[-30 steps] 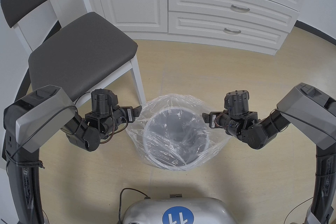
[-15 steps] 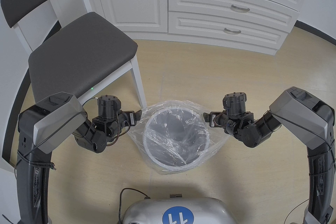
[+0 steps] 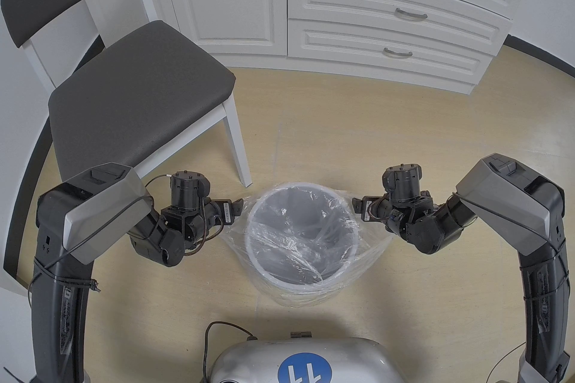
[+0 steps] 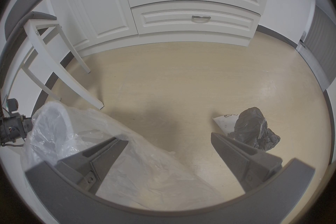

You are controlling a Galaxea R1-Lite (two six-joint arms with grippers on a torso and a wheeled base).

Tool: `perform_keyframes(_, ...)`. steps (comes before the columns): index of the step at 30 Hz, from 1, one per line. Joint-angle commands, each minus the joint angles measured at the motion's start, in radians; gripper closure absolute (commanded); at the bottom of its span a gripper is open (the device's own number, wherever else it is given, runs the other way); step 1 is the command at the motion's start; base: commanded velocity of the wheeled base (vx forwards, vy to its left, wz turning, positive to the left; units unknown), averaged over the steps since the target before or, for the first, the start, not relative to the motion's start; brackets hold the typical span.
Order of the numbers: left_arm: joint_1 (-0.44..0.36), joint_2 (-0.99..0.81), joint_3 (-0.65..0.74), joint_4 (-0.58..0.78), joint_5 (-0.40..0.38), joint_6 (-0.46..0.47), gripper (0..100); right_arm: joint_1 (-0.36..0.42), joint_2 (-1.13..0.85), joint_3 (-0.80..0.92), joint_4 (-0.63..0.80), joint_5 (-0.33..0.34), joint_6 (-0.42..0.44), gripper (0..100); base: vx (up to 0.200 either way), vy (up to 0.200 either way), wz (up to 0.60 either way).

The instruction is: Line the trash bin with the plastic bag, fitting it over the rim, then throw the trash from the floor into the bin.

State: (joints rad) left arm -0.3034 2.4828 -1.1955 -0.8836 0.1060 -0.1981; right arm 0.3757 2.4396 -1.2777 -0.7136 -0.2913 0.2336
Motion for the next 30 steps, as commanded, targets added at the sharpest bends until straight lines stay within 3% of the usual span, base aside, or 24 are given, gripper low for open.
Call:
perform_keyframes(1, -0.002, -0.008, 0.005, -0.001, 0.001, 0.000, 0, 0.020, -0.053, 0.047, -0.012, 0.000, 0.000, 0, 0.000, 0.000, 0.00)
perform_keyframes(8, -0.005, -0.162, 0.120, -0.006, 0.000, 0.023, 0, 0.052, -0.182, 0.176, -0.067, 0.000, -0.033, 0, 0.000, 0.000, 0.00)
perform_keyframes(14, -0.020, -0.268, 0.271, -0.023, -0.014, 0.138, 0, 0.038, -0.237, 0.304, -0.099, 0.021, -0.157, 0, 0.000, 0.000, 0.00)
perform_keyframes(22, -0.075, -0.234, 0.349, -0.011, -0.038, 0.192, 0, -0.014, -0.234, 0.402, -0.142, 0.061, -0.290, 0, 0.000, 0.000, 0.00)
perform_keyframes(26, -0.079, -0.165, 0.326, -0.018, -0.032, 0.195, 0, -0.017, -0.198, 0.411, -0.138, 0.112, -0.309, 0, 0.000, 0.000, 0.00)
perform_keyframes(30, -0.071, -0.140, 0.303, -0.012, -0.029, 0.193, 0, -0.015, -0.129, 0.389, -0.139, 0.118, -0.309, 0, 0.000, 0.000, 0.00)
